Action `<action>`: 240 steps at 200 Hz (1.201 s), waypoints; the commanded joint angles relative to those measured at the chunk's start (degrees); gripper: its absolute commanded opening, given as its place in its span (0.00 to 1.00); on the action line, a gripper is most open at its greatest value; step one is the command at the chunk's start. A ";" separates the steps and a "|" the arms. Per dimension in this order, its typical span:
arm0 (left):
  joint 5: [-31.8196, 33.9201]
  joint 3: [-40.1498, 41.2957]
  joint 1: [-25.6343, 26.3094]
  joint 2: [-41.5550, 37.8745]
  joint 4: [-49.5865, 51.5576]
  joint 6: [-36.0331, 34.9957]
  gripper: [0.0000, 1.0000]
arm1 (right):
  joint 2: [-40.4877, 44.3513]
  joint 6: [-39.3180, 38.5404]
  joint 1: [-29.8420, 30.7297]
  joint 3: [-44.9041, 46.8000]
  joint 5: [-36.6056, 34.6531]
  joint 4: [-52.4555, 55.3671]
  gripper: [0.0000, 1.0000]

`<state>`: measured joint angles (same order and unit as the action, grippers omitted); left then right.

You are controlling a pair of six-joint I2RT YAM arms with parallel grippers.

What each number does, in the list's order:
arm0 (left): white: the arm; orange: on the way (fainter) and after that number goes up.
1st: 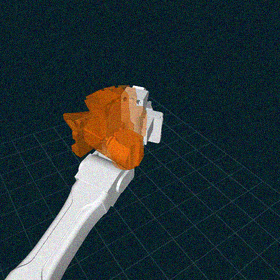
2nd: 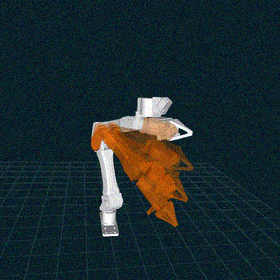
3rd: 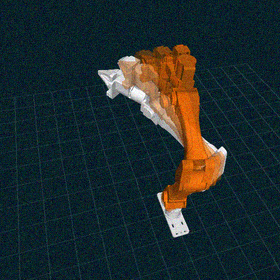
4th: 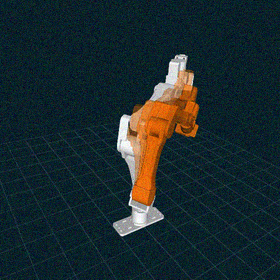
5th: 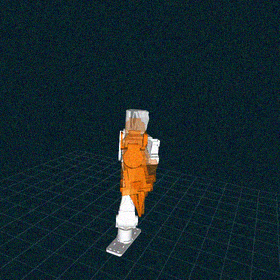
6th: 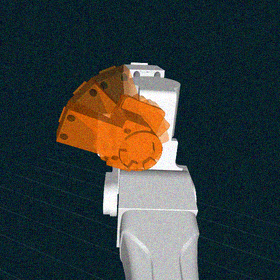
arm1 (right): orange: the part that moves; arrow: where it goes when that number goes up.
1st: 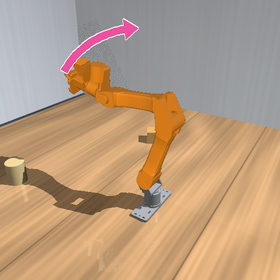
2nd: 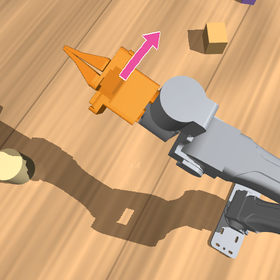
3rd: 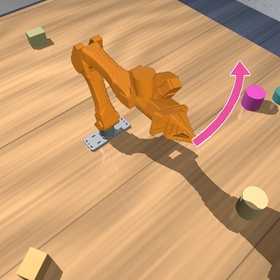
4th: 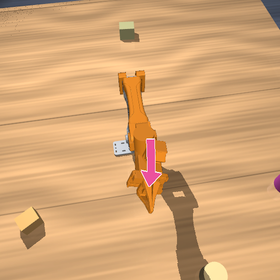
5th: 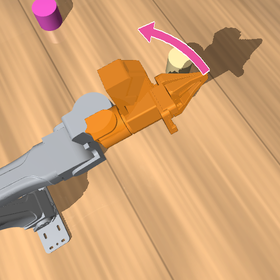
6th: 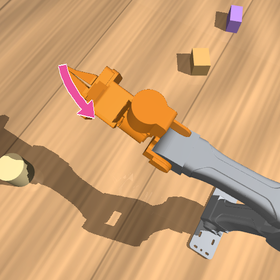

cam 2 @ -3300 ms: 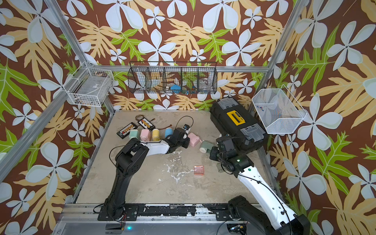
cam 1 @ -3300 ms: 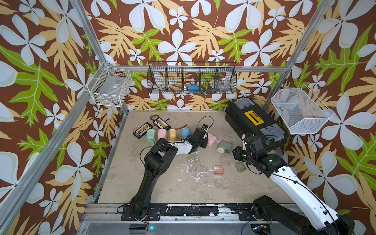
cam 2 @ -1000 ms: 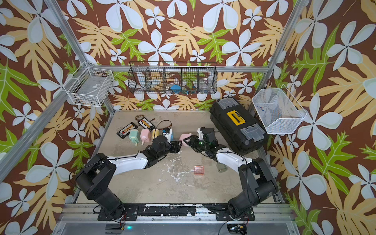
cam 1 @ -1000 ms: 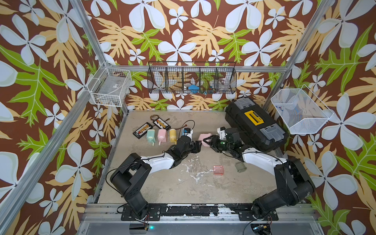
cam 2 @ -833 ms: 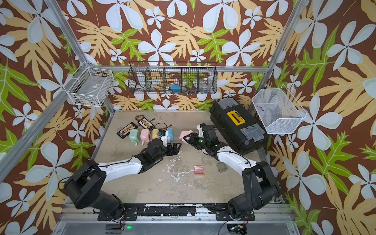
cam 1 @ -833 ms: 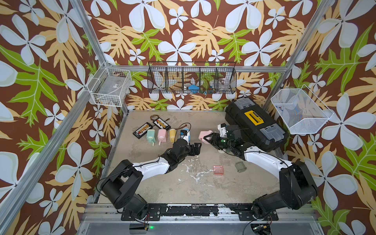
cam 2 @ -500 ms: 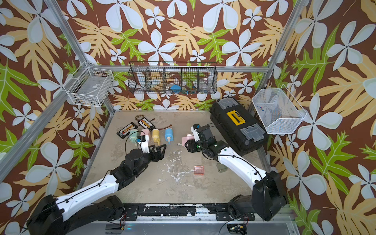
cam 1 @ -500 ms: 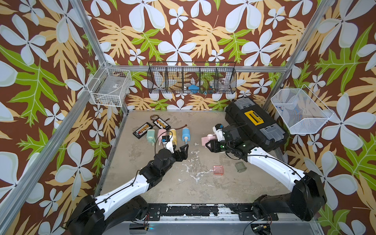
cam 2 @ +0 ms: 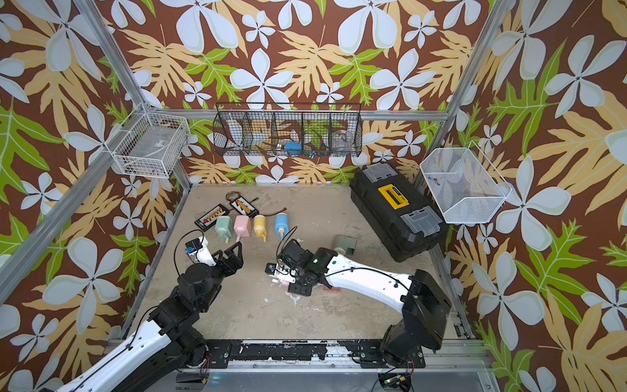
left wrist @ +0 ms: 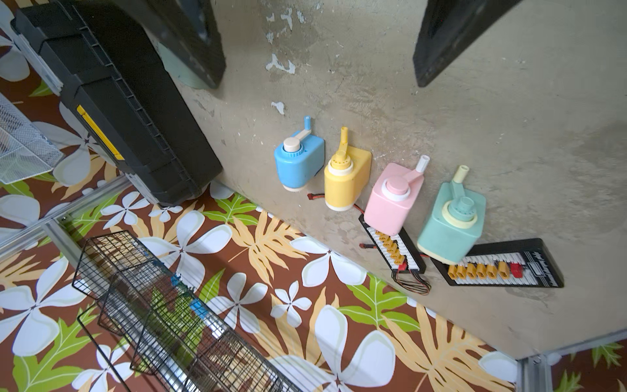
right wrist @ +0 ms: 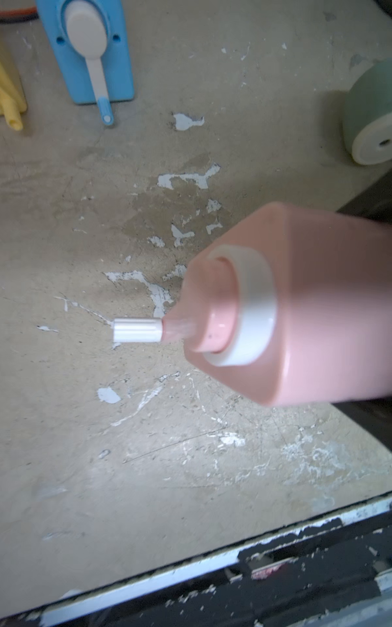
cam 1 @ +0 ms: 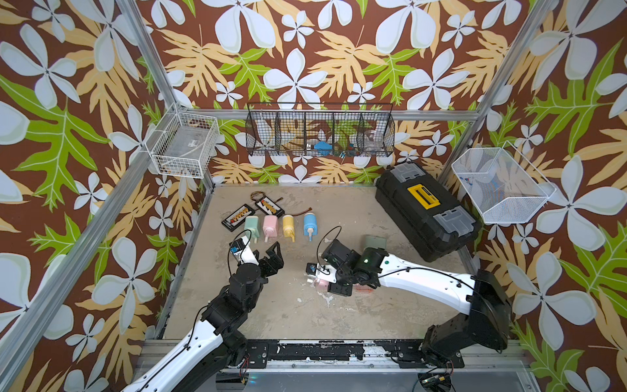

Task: Put the tray back into the pencil sharpener
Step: Place the pencil sharpener at the center of the board.

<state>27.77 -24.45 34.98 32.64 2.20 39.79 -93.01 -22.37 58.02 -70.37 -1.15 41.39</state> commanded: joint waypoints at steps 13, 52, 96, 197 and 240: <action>2.82 -2.17 -0.20 -3.51 8.07 -2.35 0.88 | -7.31 -7.71 1.87 -5.37 -3.14 6.66 0.35; 3.60 -3.24 -0.14 -7.07 12.37 -3.40 0.86 | -12.13 -9.13 2.36 -8.97 -2.34 8.87 0.37; 3.96 -2.97 -0.09 -7.86 13.34 -3.49 0.86 | -13.29 -9.70 2.36 -9.10 -2.74 7.63 0.41; 0.96 -2.33 -0.13 -6.50 9.38 -9.23 0.89 | -11.13 -8.54 2.36 -6.83 -3.45 3.63 0.73; -5.75 -5.45 -0.17 -3.44 7.79 -19.48 0.93 | -5.92 -5.63 2.34 -7.66 -2.11 3.24 0.97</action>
<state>26.85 -28.18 34.94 28.18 12.75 28.23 -102.02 -30.87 60.34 -77.71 -4.38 45.23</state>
